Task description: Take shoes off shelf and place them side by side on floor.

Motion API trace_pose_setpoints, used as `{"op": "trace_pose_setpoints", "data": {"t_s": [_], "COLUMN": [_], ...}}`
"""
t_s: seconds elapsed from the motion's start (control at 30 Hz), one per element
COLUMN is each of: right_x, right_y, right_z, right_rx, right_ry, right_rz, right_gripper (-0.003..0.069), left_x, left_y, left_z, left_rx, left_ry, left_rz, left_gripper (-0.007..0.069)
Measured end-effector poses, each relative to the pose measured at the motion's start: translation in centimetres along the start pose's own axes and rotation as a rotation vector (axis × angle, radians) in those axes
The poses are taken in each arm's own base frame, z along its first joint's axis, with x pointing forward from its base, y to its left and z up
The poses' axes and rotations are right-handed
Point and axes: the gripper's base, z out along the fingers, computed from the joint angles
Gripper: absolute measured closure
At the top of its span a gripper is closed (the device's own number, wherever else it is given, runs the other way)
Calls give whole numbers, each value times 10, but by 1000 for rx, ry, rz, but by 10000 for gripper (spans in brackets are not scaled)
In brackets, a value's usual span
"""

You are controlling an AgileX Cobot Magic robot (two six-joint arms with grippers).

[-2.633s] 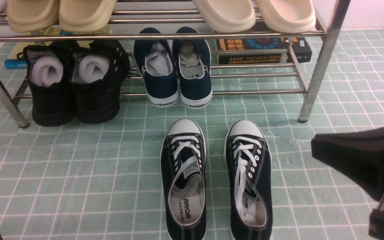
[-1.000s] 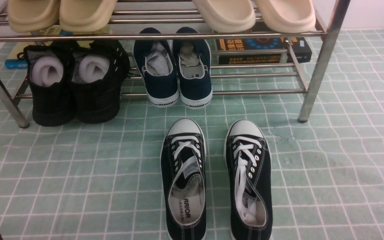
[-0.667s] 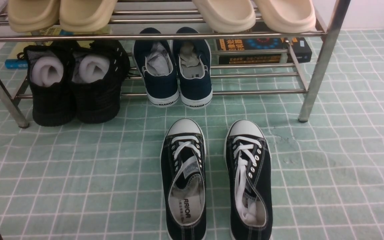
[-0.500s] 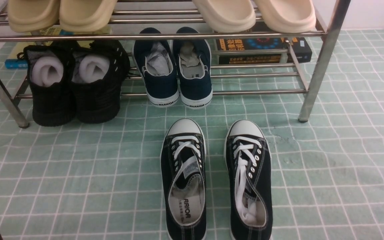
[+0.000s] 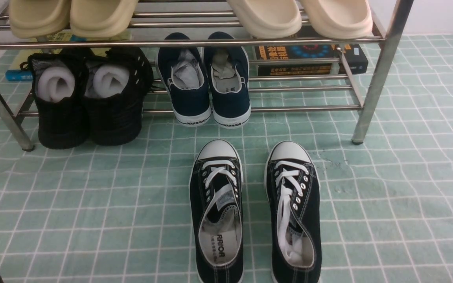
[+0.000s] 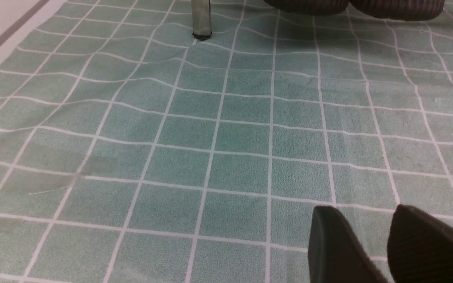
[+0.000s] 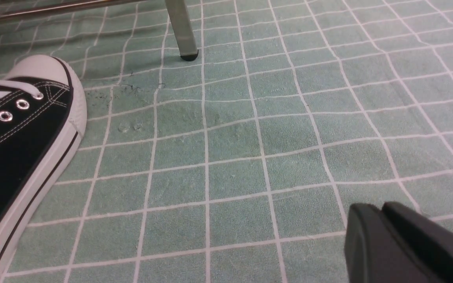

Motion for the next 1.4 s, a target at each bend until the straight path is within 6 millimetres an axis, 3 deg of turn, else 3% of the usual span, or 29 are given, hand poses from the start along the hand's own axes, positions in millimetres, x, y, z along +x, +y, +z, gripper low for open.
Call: {"op": "trace_pose_setpoints", "data": {"t_s": [1.4], "right_x": [0], "right_y": [0], "right_z": [0], "right_rx": [0], "right_ry": [0], "right_rz": [-1], "right_gripper": [547], "left_x": [0], "left_y": [0], "left_z": [0], "left_rx": [0], "left_ry": [0], "left_rz": [0], "left_gripper": [382]}}
